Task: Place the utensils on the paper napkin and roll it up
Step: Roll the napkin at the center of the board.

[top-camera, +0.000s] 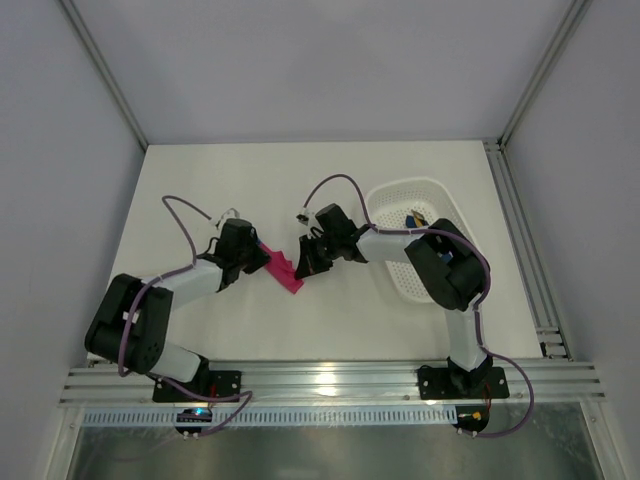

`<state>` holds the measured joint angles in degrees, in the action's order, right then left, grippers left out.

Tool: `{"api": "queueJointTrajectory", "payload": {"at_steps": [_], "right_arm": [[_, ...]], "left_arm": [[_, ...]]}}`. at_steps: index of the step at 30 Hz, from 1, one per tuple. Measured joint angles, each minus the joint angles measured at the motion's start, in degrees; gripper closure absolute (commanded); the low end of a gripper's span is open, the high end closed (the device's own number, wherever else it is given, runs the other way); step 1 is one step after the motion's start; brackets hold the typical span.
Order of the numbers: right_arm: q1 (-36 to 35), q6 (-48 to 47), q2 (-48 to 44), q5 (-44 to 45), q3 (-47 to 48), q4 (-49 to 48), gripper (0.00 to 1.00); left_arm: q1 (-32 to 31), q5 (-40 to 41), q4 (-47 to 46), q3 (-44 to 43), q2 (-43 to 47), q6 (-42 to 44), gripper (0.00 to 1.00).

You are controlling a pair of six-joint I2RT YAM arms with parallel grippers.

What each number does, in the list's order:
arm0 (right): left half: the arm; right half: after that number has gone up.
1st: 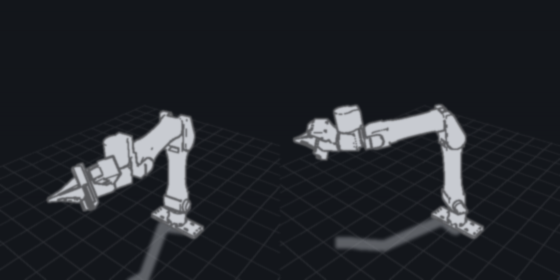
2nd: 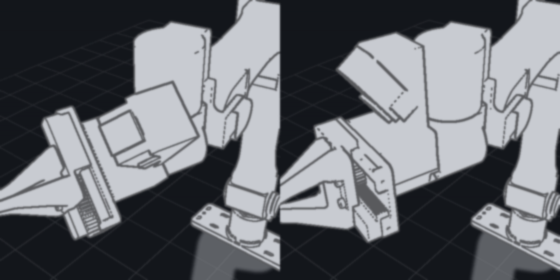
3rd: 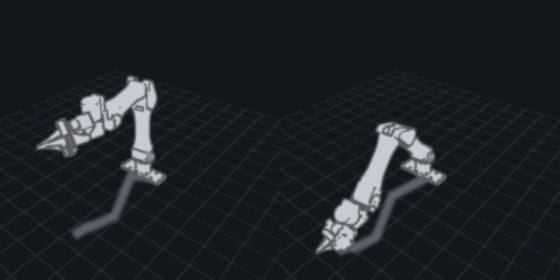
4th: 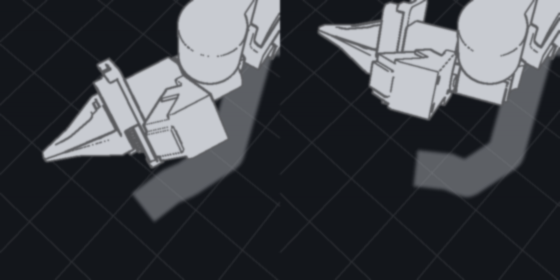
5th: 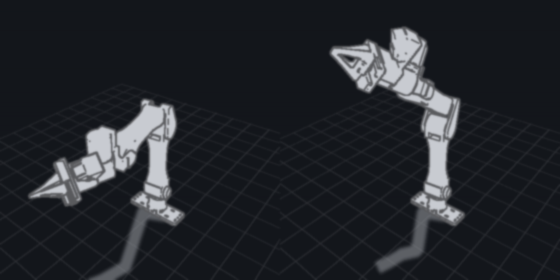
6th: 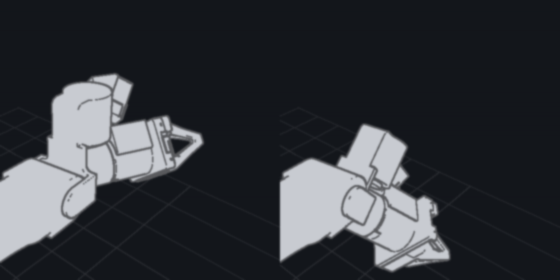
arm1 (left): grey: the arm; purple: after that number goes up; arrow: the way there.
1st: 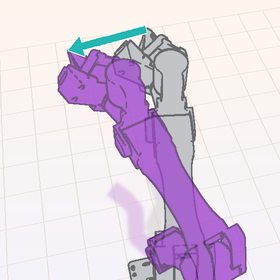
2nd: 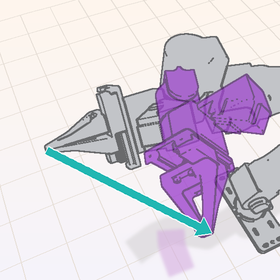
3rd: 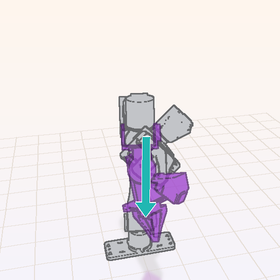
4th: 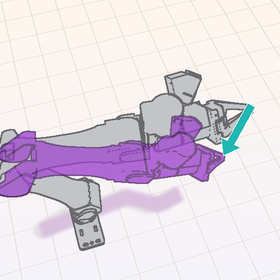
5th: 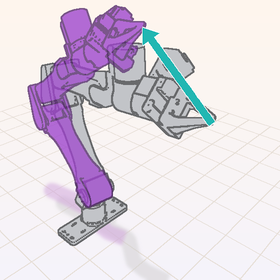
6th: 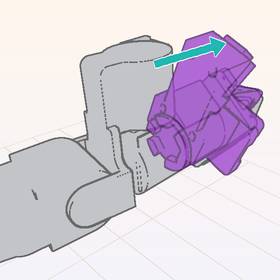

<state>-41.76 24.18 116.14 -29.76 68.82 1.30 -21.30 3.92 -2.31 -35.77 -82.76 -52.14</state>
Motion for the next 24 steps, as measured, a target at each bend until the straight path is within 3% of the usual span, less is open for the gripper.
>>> {"api": "queueJointTrajectory", "payload": {"at_steps": [10, 24], "right_arm": [[0.0, 0.02, 0.0, -0.04, -0.02, -0.07, 0.96], [0.0, -0.02, 0.02, -0.15, 0.2, 0.24, 0.93]], "left_arm": [[1.16, -3.19, -10.51, 1.14, -4.92, -1.92, 1.0], [1.36, -3.67, -9.07, -0.87, -8.15, -1.55, 1.0]]}}
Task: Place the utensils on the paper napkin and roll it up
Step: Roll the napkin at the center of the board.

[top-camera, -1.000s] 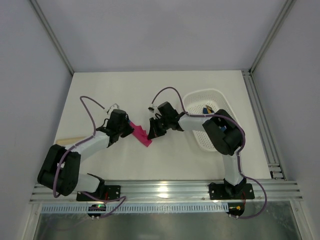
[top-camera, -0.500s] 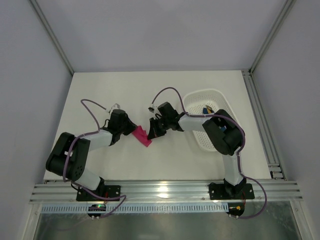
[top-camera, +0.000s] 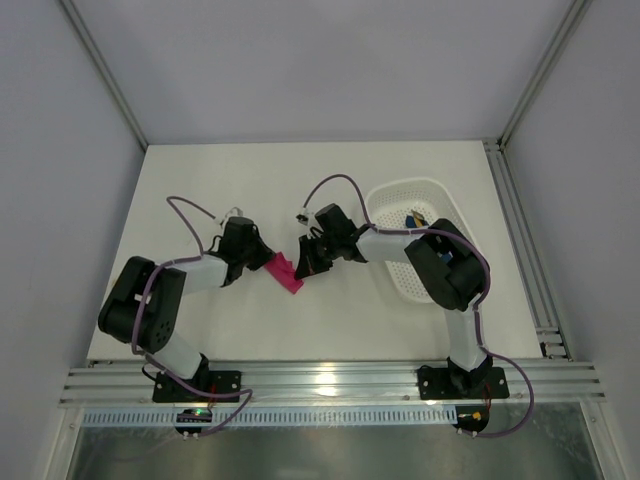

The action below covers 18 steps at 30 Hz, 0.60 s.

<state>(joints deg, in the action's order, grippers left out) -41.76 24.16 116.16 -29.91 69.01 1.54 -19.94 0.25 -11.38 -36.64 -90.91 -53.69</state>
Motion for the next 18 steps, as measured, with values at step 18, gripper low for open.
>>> {"api": "queueJointTrajectory", "payload": {"at_steps": [18], "right_arm": [[-0.11, -6.58, 3.21, 8.11, 11.3, 12.59, 0.71]], "left_arm": [[0.22, -1.75, 0.44, -3.1, -3.67, 2.1, 1.0]]}}
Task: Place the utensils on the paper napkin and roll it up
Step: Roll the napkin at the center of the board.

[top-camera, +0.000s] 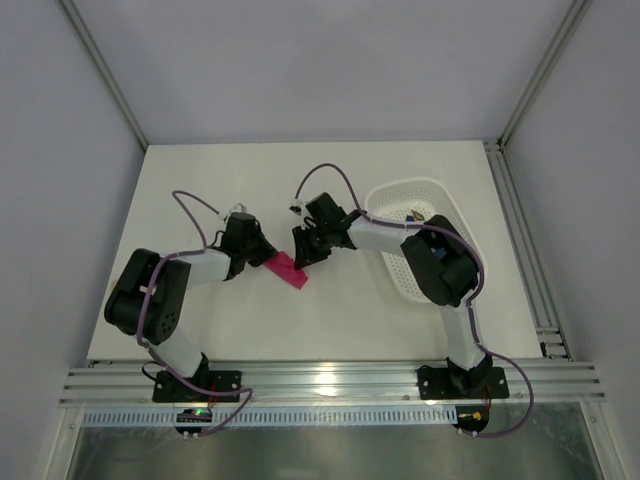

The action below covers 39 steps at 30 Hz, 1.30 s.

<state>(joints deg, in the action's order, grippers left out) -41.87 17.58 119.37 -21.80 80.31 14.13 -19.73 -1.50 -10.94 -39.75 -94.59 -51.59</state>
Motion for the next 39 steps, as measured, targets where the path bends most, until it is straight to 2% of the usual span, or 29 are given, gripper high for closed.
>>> {"api": "queueJointTrajectory", "payload": {"at_steps": [10, 18, 24, 29, 32, 33, 36, 39], "right_arm": [[-0.52, -2.03, 0.87, 1.05, 1.66, 1.14, 0.66], [-1.79, -4.24, -4.02, 8.7, -4.11, -0.79, 0.58], [-2.47, -7.52, -7.21, 9.25, -5.97, -2.05, 0.56], [-3.8, -9.25, -6.99, 9.27, -2.95, -1.2, 0.56], [-4.15, -9.73, -6.29, 9.46, -0.15, -1.42, 0.63], [-4.15, -9.75, -6.29, 9.51, -0.02, -1.92, 0.69], [-4.15, -9.75, -6.29, 9.25, -0.33, -3.15, 0.74], [-3.91, -9.55, -6.29, 5.81, -0.79, -3.96, 0.87]], "left_arm": [[0.04, -0.15, 0.46, -0.35, -0.07, 1.09, 1.0], [0.02, -0.15, 1.05, -0.63, -0.07, 1.33, 1.0], [0.04, -0.22, 1.14, -0.68, -0.07, 1.33, 1.0], [0.04, -0.31, 1.25, -0.72, -0.07, 1.4, 1.0], [0.04, -0.39, 1.33, -0.74, -0.07, 1.53, 1.0], [0.04, -0.52, 1.33, -0.74, -0.07, 1.55, 1.0], [0.04, -0.7, 1.42, -0.81, -0.07, 1.81, 1.0], [0.04, -0.76, 1.68, -0.96, -0.07, 2.47, 1.0]]}}
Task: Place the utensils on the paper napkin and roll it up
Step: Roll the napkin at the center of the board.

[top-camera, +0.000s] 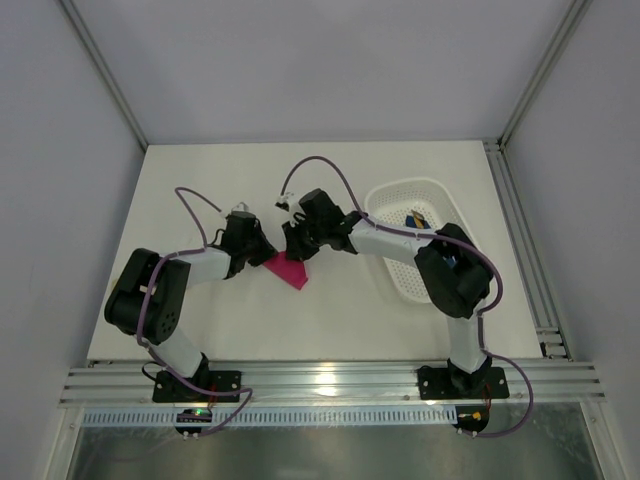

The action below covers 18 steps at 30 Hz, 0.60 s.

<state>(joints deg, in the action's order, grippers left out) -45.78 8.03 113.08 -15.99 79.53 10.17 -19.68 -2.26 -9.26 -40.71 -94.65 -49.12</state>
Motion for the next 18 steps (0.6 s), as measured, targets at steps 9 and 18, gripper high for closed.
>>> {"api": "queueJointTrajectory", "payload": {"at_steps": [9, 18], "right_arm": [[3.67, 6.32, 4.02, -26.6, -0.24, -8.04, 0.96], [5.4, 8.41, 10.6, -35.32, -0.28, -8.5, 0.96]], "left_arm": [[0.0, -0.81, 0.04, -0.13, -0.11, 1.42, 1.0], [0.15, -1.79, -0.37, -0.2, -0.33, 2.73, 1.0]]}}
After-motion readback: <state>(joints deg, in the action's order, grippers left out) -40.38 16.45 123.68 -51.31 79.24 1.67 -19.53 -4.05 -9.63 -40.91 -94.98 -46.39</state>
